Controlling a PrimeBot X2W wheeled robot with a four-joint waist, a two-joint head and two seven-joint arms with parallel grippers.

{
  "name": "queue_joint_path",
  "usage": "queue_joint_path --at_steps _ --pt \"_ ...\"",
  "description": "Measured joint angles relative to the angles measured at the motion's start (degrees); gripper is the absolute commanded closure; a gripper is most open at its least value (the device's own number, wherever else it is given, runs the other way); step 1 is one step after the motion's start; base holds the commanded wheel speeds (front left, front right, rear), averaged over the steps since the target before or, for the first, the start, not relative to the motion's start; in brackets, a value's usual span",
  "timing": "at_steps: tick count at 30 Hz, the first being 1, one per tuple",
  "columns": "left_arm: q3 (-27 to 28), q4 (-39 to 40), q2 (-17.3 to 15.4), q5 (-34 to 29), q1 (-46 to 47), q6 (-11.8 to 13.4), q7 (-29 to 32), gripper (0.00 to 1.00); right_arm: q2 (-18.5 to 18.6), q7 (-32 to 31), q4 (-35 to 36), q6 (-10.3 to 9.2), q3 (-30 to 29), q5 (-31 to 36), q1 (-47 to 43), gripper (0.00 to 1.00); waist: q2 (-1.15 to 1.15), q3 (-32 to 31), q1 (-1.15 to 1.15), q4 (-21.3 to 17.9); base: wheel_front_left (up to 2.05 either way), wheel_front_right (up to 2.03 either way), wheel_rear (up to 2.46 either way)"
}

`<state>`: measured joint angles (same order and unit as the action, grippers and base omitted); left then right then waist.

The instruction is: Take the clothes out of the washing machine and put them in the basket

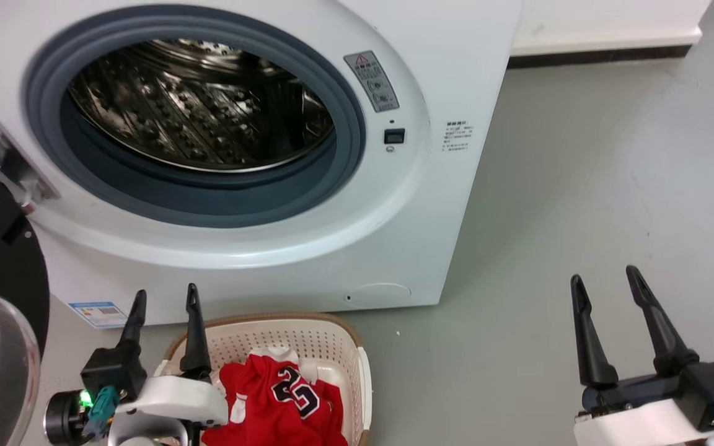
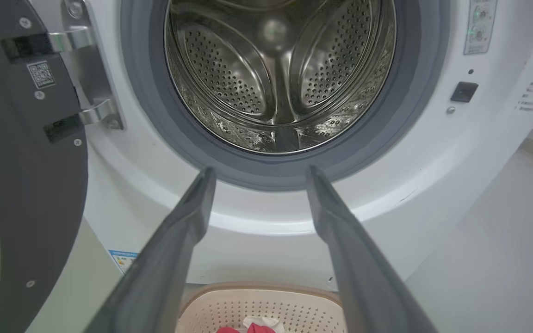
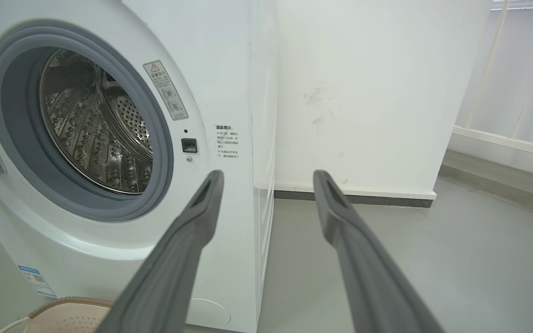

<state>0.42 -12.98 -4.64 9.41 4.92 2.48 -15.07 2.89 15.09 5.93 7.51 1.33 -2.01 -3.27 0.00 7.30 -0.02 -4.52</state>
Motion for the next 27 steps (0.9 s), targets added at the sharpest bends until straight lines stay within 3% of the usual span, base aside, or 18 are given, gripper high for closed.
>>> queue_joint_path --at_steps 7,27 --pt "1.47 7.01 1.46 -3.71 -5.44 -1.03 0.0 0.0 0.0 0.0 -0.33 0.0 -0.86 -0.29 -2.5 0.0 0.0 -4.35 0.0 1.22 0.0 0.0 0.0" --pt "0.53 8.98 1.71 -4.69 -8.13 -0.97 0.0 0.0 0.0 0.0 -0.59 0.0 -1.37 -1.14 -3.23 0.0 0.0 -6.67 0.01 2.02 0.0 0.0 0.0"
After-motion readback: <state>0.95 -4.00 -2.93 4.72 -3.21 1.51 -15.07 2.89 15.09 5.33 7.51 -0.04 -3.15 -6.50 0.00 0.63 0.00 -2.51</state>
